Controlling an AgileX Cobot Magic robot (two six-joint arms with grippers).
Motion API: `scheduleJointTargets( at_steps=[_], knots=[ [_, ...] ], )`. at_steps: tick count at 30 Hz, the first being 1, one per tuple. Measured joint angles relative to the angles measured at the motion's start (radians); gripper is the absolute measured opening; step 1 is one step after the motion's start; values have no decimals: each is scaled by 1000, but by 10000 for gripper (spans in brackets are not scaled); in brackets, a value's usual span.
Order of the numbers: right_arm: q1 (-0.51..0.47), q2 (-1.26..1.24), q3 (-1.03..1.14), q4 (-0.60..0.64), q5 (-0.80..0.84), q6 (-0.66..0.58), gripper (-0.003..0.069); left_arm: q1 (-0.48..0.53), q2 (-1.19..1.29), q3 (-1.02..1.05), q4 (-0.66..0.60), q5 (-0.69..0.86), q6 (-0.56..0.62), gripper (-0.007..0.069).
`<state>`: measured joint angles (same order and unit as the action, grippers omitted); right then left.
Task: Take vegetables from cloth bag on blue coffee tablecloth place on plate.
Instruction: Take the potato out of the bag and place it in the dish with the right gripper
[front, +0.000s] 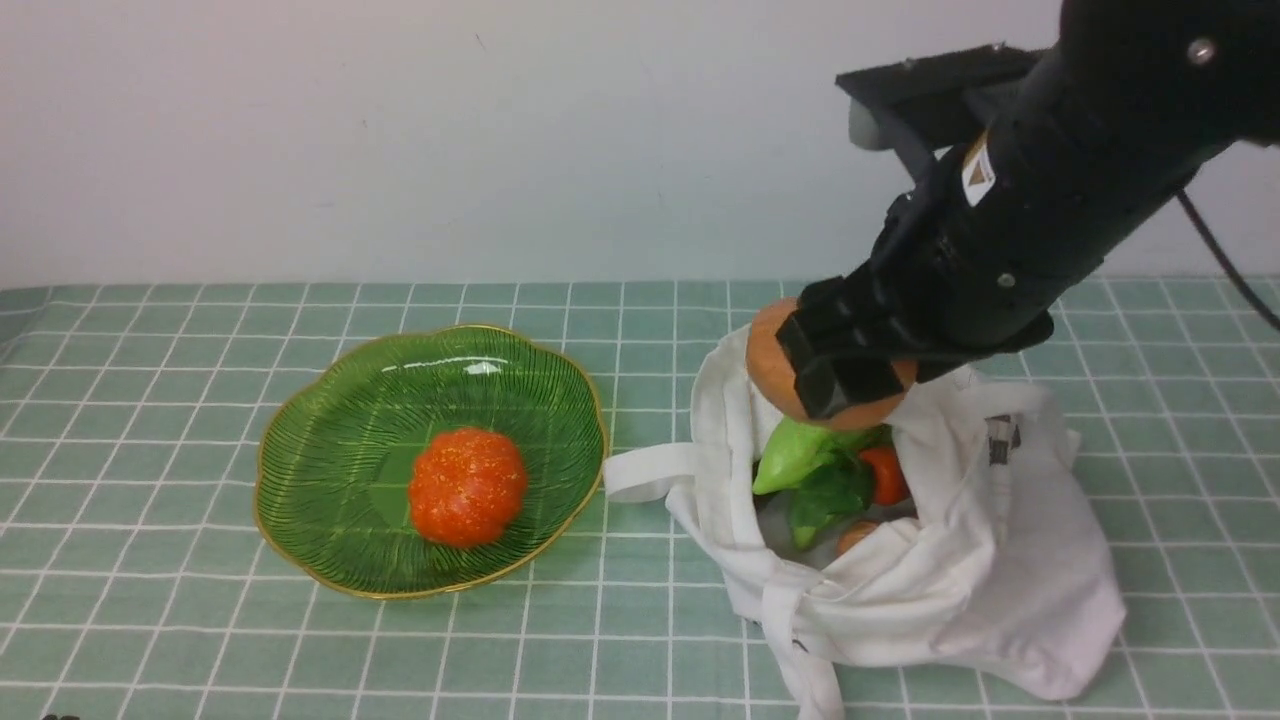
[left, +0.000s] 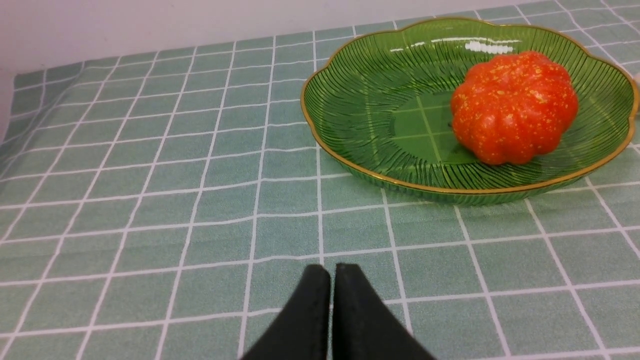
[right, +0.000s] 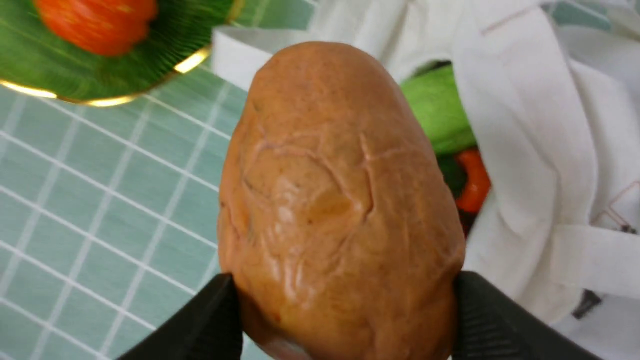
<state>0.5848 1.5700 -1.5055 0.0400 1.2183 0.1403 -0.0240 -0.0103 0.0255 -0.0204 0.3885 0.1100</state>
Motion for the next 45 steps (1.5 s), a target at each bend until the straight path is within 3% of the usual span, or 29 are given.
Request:
scheduleJointTargets(
  at_steps=[7, 13, 18, 24, 30, 33, 42, 45],
  knots=[
    [0, -17, 0, 175, -142, -88, 479, 0, 0, 0, 0, 0, 0, -8],
    [0, 30, -18, 480, -271, -323, 479, 0, 0, 0, 0, 0, 0, -8],
    [16, 156, -94, 599, -280, -434, 479, 0, 0, 0, 0, 0, 0, -8],
    [58, 348, -225, 553, -284, -455, 479, 0, 0, 0, 0, 0, 0, -8],
    [43, 594, -399, 331, -327, -278, 479, 0, 0, 0, 0, 0, 0, -8],
    [34, 676, -470, 289, -336, -234, 479, 0, 0, 0, 0, 0, 0, -8],
    [31, 808, -570, 280, -342, -186, 484, 0, 0, 0, 0, 0, 0, -8],
    [31, 803, -570, 279, -332, -166, 541, 0, 0, 0, 0, 0, 0, -8]
  ],
)
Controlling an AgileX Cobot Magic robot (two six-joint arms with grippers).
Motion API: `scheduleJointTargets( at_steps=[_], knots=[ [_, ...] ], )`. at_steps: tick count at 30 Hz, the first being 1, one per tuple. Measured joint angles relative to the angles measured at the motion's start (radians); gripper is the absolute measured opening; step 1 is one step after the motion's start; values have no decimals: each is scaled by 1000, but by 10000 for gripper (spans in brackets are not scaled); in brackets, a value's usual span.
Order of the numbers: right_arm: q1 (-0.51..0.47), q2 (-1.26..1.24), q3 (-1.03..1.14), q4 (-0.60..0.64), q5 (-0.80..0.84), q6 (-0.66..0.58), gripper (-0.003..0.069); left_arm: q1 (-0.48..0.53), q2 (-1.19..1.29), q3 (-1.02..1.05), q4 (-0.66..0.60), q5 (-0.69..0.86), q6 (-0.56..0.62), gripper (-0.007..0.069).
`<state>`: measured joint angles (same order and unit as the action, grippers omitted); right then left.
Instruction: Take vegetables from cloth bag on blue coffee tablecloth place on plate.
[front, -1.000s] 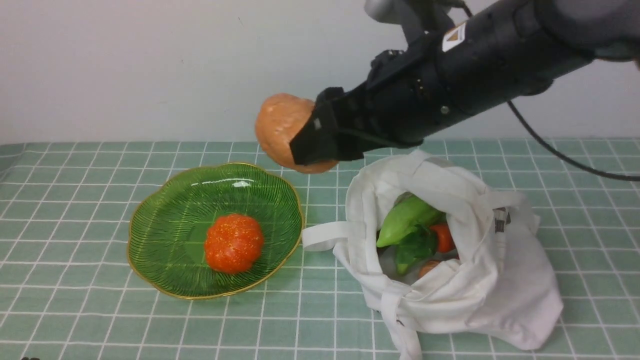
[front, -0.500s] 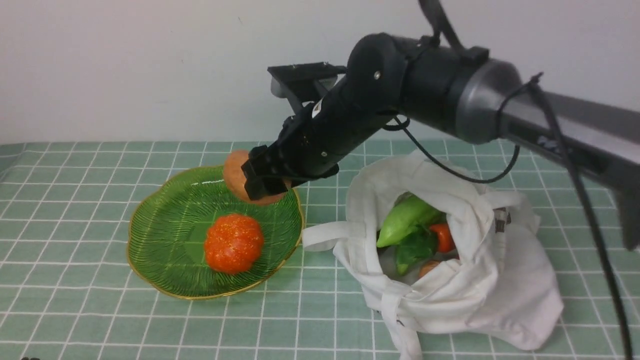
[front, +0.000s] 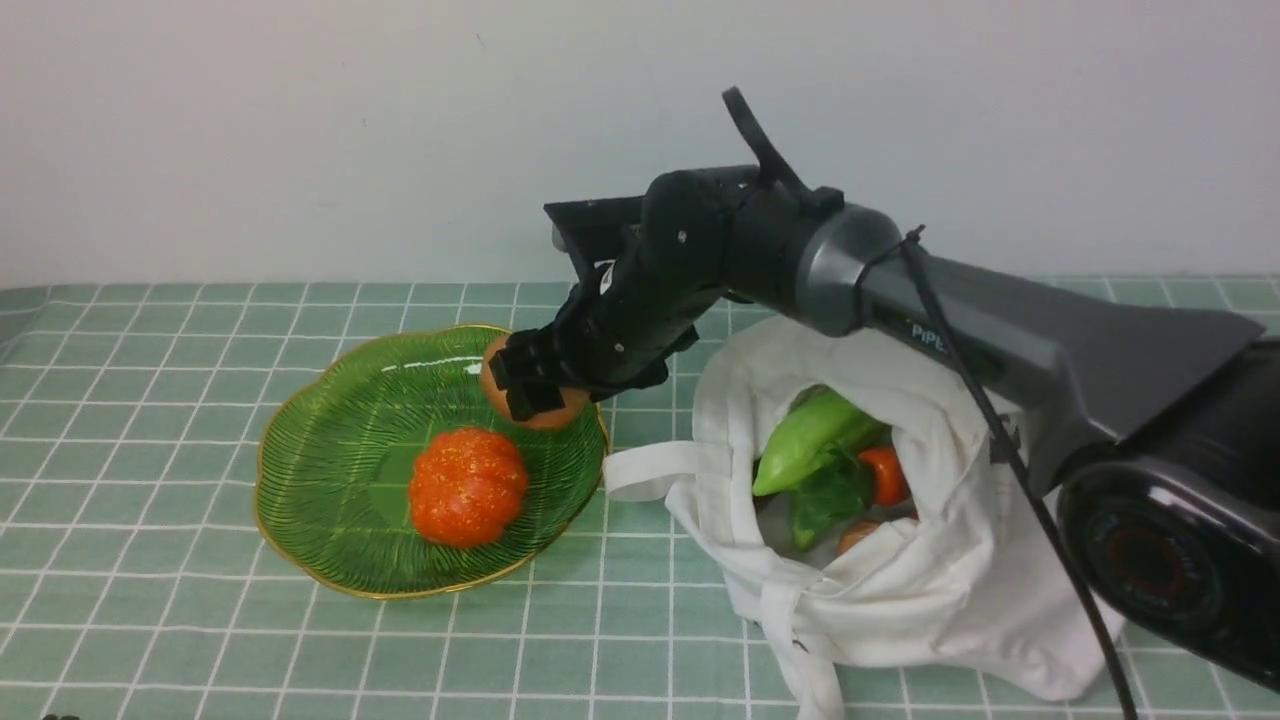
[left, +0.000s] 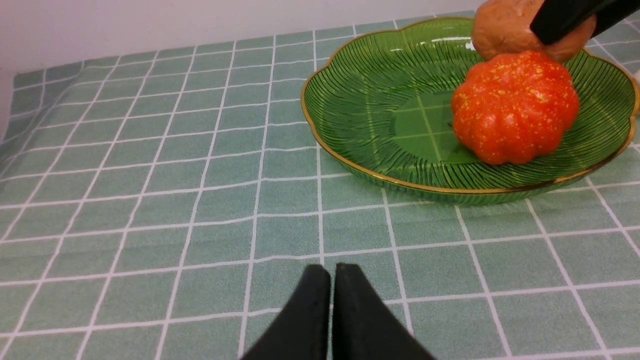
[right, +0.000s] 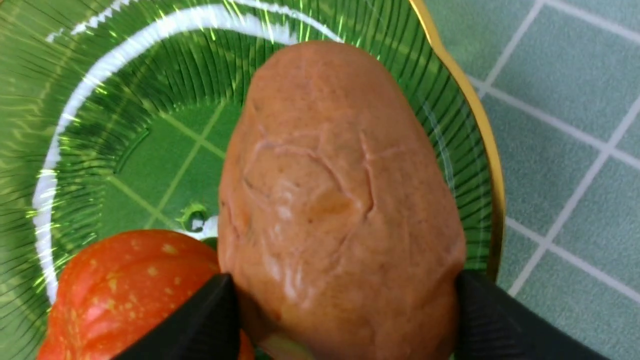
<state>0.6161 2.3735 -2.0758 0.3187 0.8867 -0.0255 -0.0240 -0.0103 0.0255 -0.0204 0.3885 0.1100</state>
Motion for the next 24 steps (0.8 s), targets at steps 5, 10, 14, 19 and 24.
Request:
scheduleJointTargets(
  at_steps=[5, 10, 14, 19, 24],
  knots=[
    [0, -50, -5, -56, 65, 3, 634, 0, 0, 0, 0, 0, 0, -8],
    [0, -178, -53, -177, 200, 3, 589, 0, 0, 0, 0, 0, 0, -8],
    [0, -335, -98, -319, 340, -4, 394, 0, 0, 0, 0, 0, 0, -8],
    [0, -597, -103, -473, 374, 61, 102, 0, 0, 0, 0, 0, 0, -8],
    [0, -854, -68, -497, 377, 116, 1, 0, 0, 0, 0, 0, 0, -8]
  ],
)
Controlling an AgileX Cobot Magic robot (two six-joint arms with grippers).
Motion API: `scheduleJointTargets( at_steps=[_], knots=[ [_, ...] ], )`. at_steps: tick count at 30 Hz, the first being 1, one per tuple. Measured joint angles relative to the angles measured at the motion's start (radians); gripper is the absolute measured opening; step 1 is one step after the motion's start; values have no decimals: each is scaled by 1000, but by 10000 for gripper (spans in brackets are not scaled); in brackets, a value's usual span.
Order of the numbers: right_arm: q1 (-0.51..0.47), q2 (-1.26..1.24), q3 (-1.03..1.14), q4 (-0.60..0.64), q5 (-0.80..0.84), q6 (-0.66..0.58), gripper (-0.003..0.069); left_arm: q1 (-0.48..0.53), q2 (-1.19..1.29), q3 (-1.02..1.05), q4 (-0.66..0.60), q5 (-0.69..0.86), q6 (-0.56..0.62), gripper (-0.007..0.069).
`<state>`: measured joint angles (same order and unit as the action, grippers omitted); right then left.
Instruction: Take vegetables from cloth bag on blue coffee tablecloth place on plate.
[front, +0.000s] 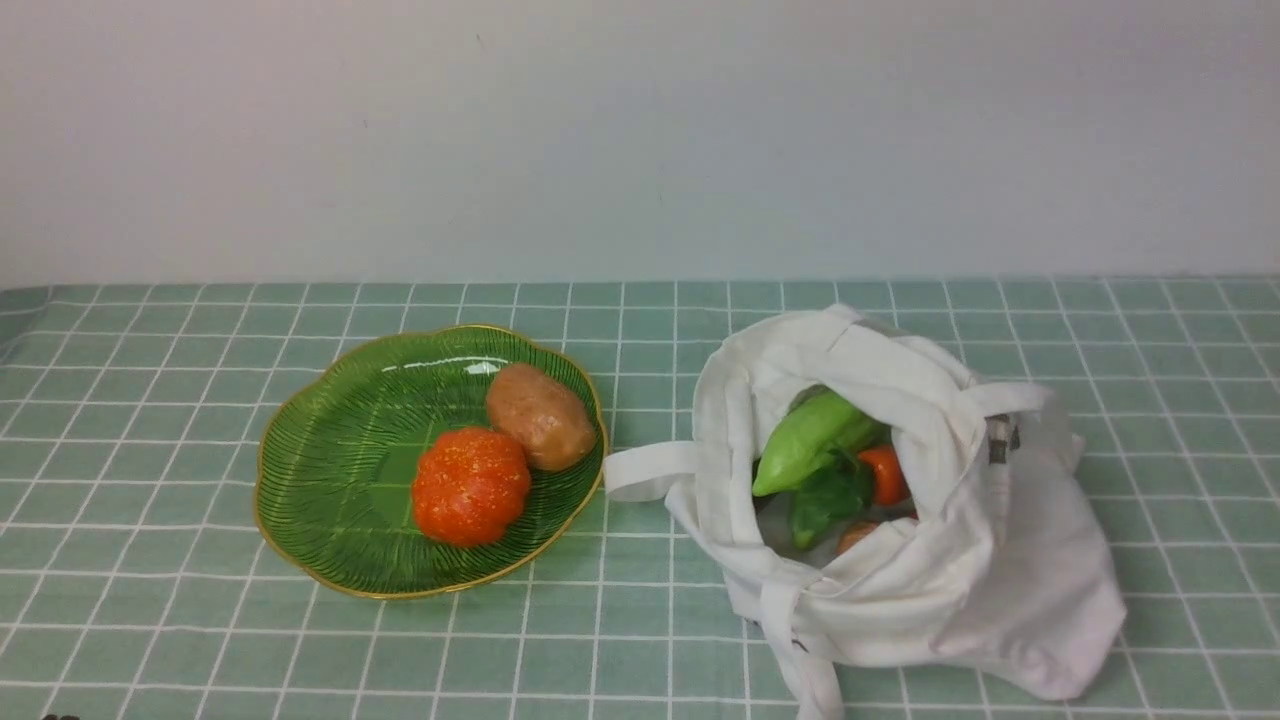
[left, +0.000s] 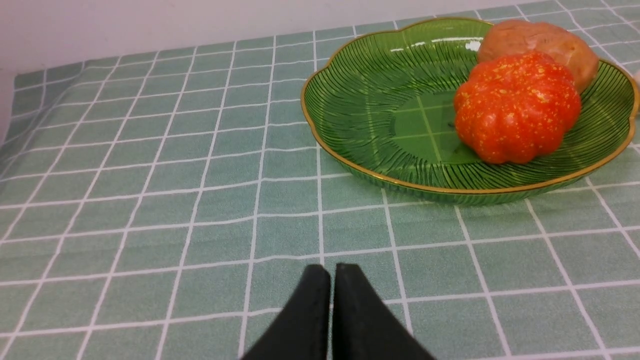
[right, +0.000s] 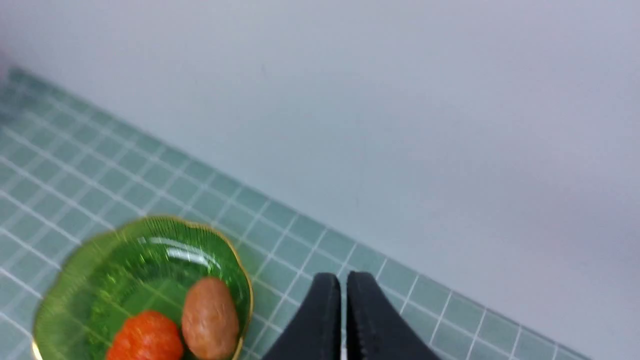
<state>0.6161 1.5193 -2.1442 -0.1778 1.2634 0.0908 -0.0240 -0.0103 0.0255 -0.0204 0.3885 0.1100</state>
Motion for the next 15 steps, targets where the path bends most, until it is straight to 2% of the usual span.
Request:
scheduleJointTargets(
  at_steps=[4, 7, 12, 15],
  knots=[
    [0, -353, 231, -1, -9, 57, -13, 0, 0, 0, 0, 0, 0, -8],
    [0, -527, 417, -3, -86, 64, -13, 0, 0, 0, 0, 0, 0, -8],
    [0, -1038, 1063, -28, -535, 150, -13, 0, 0, 0, 0, 0, 0, -8],
    [0, -1242, 1322, -83, -763, 241, -13, 0, 0, 0, 0, 0, 0, -8]
  ],
)
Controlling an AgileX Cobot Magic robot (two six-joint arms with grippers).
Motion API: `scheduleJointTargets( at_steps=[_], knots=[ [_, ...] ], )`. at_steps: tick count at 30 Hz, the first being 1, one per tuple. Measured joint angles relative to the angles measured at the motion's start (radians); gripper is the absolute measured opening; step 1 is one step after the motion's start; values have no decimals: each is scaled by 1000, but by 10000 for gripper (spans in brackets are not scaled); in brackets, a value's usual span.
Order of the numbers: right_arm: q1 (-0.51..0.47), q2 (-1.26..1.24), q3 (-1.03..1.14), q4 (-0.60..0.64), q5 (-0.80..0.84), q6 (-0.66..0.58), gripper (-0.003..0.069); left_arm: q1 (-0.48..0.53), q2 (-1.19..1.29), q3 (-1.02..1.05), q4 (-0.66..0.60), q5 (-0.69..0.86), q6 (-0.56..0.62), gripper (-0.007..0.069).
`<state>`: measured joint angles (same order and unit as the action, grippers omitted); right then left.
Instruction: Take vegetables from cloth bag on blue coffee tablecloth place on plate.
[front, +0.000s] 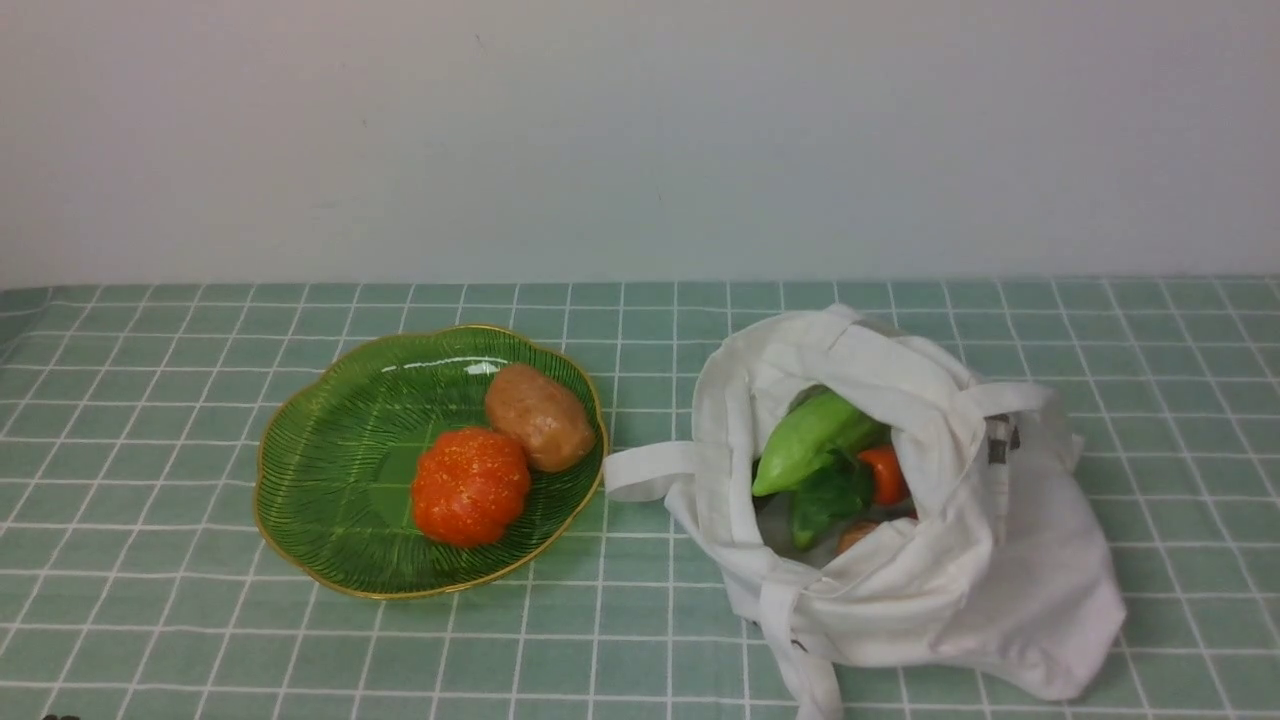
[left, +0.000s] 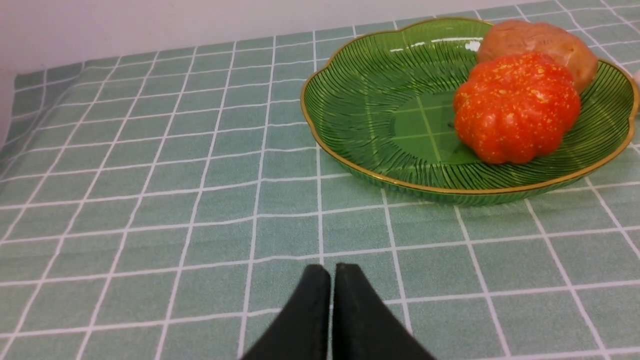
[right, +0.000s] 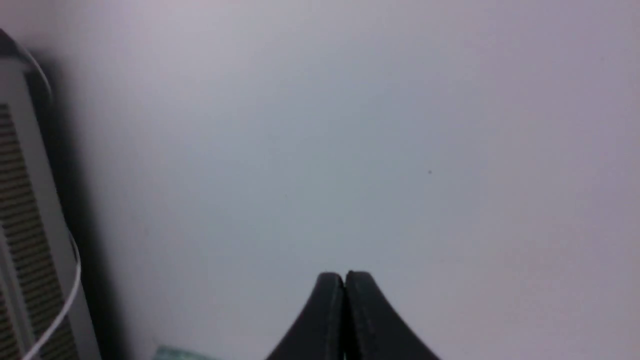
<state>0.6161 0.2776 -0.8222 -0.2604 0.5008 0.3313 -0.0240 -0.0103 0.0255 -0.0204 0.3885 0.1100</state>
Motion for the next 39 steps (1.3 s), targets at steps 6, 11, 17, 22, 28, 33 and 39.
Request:
scheduleJointTargets(
  at_steps=[6, 11, 17, 22, 28, 33, 39],
  knots=[
    [0, -229, 304, -117, -152, 120, -13, 0, 0, 0, 0, 0, 0, -8],
    [0, -293, 389, -160, -240, 131, -13, 0, 0, 0, 0, 0, 0, -8],
    [0, -294, 393, -165, -262, 131, -13, 0, 0, 0, 0, 0, 0, -8],
    [0, -294, 393, -181, -262, 130, -13, 0, 0, 0, 0, 0, 0, -8],
    [0, -294, 403, -135, -261, 96, -13, 0, 0, 0, 0, 0, 0, -8],
    [0, -294, 434, 97, -261, -138, -13, 0, 0, 0, 0, 0, 0, -8],
    [0, -294, 471, 231, -261, -281, -13, 0, 0, 0, 0, 0, 0, -8]
  ],
)
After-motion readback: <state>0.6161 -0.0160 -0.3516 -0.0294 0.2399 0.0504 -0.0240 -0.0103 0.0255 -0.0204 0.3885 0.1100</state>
